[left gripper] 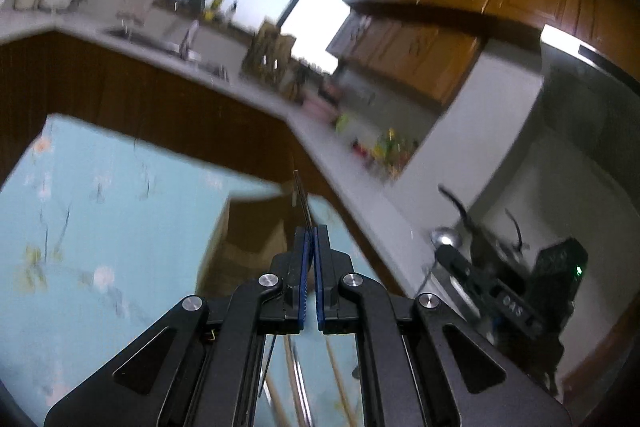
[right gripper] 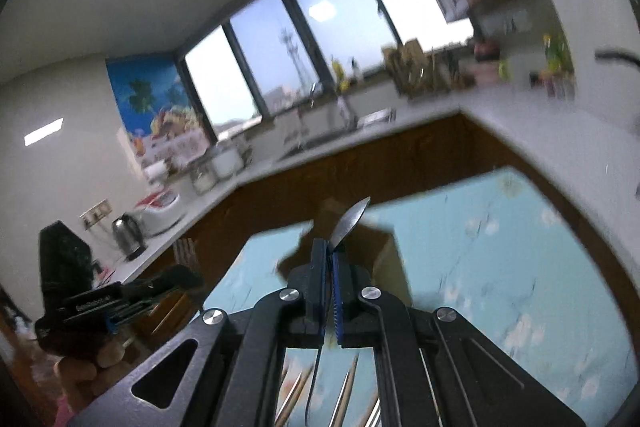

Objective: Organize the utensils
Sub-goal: 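Lift the knife with the right tool while the left tool carries the fork to the caddy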

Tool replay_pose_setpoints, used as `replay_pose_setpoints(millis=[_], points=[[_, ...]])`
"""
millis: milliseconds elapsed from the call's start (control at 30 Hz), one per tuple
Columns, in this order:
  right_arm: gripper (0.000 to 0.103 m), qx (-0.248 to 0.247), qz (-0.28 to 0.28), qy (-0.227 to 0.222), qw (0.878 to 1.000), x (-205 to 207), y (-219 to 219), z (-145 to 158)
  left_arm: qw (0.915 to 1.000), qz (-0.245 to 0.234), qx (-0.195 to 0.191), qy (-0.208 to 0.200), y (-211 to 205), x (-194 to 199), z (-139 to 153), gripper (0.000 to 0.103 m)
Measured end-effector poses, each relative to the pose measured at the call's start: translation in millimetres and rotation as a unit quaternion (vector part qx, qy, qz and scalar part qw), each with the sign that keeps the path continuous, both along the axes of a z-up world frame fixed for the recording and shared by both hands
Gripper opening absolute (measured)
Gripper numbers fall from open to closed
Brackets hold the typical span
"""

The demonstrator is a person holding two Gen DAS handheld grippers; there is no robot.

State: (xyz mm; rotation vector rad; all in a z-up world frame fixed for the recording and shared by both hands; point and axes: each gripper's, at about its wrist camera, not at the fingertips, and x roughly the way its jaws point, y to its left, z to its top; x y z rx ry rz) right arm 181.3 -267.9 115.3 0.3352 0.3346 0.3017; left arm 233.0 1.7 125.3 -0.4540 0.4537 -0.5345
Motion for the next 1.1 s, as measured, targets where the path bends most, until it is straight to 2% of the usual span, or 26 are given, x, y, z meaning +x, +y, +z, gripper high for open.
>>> replay_pose_setpoints(millis=[233,433,667,867,1100], points=[[0.003,-0.011,-0.047,-0.068,0.997,44,5,25,0.9969,0.056,-0.018,-0.052,-11,62,20,0.002],[0.003,-0.037,-0.082,-0.095,0.991,78,13,11,0.9952,0.082,-0.027,-0.046,-20,112,0,0.002],[0.003,-0.066,-0.082,-0.067,0.992,107,30,-38,0.9967,0.071,0.005,-0.038,-37,122,-38,0.002],[0.003,-0.069,-0.067,-0.035,0.995,111,30,-57,0.9969,0.066,0.039,-0.017,-40,122,-65,0.002],[0.003,-0.052,-0.053,0.003,0.997,113,20,-68,0.9955,0.066,0.068,0.003,-38,119,-80,0.004]])
